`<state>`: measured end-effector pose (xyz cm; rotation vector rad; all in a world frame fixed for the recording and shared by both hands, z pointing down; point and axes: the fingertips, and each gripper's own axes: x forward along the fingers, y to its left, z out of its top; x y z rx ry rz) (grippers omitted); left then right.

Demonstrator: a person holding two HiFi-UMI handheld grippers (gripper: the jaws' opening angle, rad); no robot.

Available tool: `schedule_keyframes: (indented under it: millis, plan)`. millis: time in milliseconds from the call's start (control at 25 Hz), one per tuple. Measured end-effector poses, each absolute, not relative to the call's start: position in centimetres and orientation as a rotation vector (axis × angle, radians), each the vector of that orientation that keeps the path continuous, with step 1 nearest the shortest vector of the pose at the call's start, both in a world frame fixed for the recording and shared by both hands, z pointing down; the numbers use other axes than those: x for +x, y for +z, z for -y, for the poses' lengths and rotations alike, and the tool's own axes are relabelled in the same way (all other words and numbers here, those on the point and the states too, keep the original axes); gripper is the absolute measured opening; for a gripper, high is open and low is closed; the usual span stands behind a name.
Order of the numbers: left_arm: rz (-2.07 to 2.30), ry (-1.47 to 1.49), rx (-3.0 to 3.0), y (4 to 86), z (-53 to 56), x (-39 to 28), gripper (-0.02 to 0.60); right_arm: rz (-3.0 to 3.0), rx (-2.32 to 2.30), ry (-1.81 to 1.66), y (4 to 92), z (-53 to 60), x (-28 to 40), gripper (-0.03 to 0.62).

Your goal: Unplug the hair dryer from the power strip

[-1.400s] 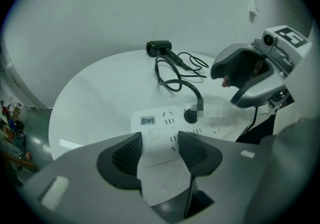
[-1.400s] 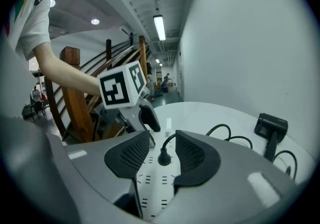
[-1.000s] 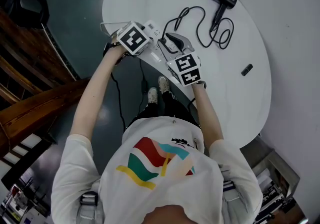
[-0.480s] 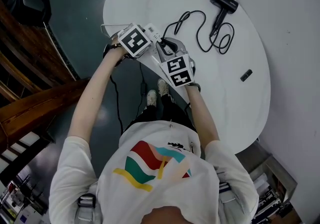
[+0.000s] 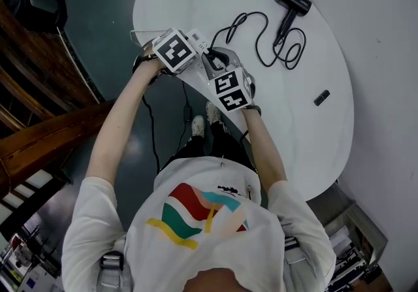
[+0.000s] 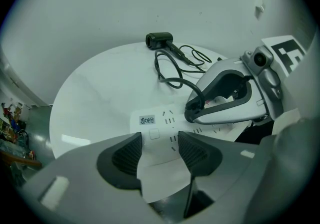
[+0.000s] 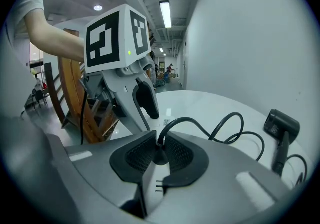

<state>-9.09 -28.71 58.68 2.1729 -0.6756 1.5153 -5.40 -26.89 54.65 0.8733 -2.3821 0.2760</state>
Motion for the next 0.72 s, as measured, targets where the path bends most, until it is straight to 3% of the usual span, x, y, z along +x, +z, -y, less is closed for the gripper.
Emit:
schedule_keyframes:
  millis: [440, 560, 720]
  plan:
    - [0.546, 1.646, 2.102, 58.4, 28.4, -7.5, 0.230, 2.484, 0.931, 0.448, 53.7, 27.1, -4.1, 0.063]
    - [0.579, 1.656, 2.161, 58.1, 29.4, -7.3, 0.230, 2.801, 1.143, 0.631, 45.8, 30.5, -2.7, 0.063]
    - [0.627, 1.606, 2.241, 57.8, 30.4, -6.9, 0.230, 2.878, 1.182, 0.396, 38.5, 34.1, -1.0, 0.066]
